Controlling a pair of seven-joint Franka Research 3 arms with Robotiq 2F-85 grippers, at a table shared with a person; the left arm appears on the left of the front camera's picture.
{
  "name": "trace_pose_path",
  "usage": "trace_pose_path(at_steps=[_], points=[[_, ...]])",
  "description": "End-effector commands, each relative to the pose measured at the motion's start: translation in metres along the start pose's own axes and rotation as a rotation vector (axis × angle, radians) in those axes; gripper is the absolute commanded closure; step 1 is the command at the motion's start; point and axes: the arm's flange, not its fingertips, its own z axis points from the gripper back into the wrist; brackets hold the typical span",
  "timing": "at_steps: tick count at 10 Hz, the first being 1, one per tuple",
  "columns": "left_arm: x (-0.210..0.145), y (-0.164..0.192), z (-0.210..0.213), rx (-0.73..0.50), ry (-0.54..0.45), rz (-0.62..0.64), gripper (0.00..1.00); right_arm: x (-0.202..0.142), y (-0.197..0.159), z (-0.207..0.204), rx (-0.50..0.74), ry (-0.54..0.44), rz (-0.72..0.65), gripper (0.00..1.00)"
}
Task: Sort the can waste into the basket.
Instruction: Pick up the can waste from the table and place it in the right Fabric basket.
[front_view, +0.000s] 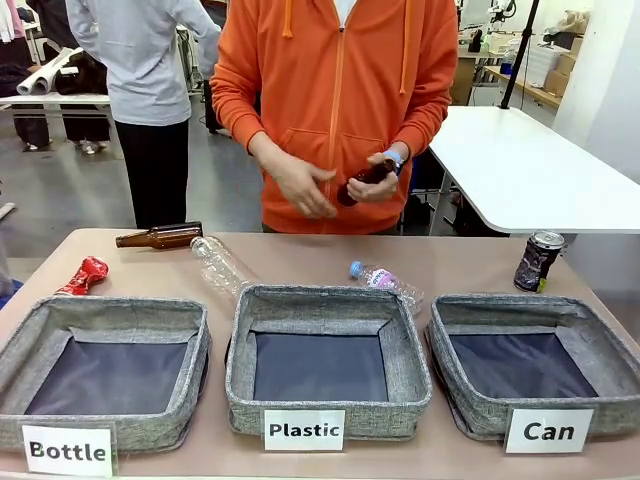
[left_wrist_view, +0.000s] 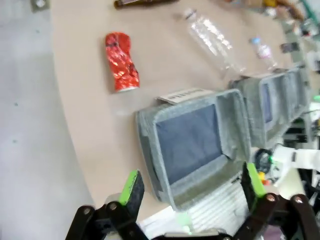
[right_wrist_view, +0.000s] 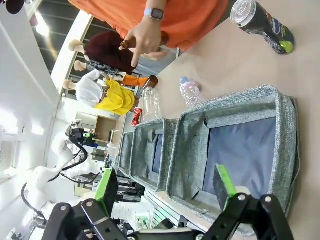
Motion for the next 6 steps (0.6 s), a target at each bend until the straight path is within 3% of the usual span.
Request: trace_pose_path(at_steps=[1,2,3,5,6], points=[[0.024,-0.003,-0.011,0.109,0.046,0.018,0.0,0.003,-0.001,0.0,0.022,-0.02,0.028,0.0],[0.042,-0.011,-0.023,0.224,0.018,0.118,0.0,0.003,-0.001,0.0,0.022,-0.02,0.028,0.0],[0.017,0.001,-0.011,0.044,0.023,0.002,0.0,0.003,-0.001,0.0,0.022,-0.02,0.028,0.0],[0.017,0.001,-0.011,0.044,0.023,0.002,0.0,0.003,-0.001,0.0,0.022,-0.02,0.028,0.0],[0.032,0.0,-0.021,0.101,0.026,0.03,0.0,0.003,-0.001,0.0,0.022,-0.02,0.028,0.0]])
